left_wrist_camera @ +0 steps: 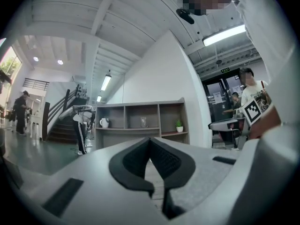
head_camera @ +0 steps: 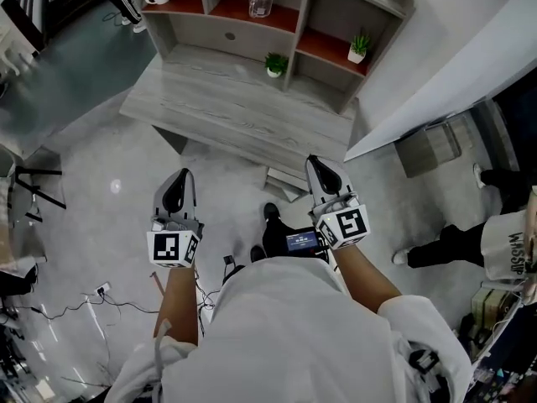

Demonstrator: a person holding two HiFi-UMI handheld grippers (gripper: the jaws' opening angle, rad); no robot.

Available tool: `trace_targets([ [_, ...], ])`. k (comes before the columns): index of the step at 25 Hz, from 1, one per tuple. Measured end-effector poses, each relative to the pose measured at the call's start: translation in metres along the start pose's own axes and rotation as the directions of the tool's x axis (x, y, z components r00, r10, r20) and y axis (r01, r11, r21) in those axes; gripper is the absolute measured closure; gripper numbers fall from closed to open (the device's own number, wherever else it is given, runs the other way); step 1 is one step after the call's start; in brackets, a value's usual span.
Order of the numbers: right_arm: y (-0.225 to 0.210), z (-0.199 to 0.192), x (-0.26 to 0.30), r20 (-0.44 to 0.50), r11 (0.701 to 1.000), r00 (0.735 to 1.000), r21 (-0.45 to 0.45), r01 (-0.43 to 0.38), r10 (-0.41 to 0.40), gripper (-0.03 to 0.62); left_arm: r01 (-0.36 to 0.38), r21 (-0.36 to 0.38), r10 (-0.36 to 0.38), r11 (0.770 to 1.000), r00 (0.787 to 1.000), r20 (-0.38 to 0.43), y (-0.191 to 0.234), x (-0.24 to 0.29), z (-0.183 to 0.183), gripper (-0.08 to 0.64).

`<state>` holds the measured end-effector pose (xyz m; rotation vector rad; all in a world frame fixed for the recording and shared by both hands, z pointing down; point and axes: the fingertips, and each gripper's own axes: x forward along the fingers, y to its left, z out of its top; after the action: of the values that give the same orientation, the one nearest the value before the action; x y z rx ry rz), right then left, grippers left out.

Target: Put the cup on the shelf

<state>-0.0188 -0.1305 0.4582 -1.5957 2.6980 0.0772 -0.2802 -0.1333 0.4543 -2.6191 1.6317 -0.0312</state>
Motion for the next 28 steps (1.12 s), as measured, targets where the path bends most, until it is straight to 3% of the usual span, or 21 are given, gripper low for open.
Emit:
trace_targets([
  [12,0.001,-0.001,-0.048,-0.027,0.999,0.999,-0.016,0.028,-0.029,0.558,-0.007,-0.033,0.006,0.999,0.999,-0.040,-0.035,-0.042,-0.022,0.551],
  [28,-0.062,-0.004,-0.089,0.007,0.997,0.997,0.030,0.073,-0.074,0.558,-0.019,-0.023,0.018,1.000,0.998,-0.063,-0.091,-0.021,-0.014,0.551],
])
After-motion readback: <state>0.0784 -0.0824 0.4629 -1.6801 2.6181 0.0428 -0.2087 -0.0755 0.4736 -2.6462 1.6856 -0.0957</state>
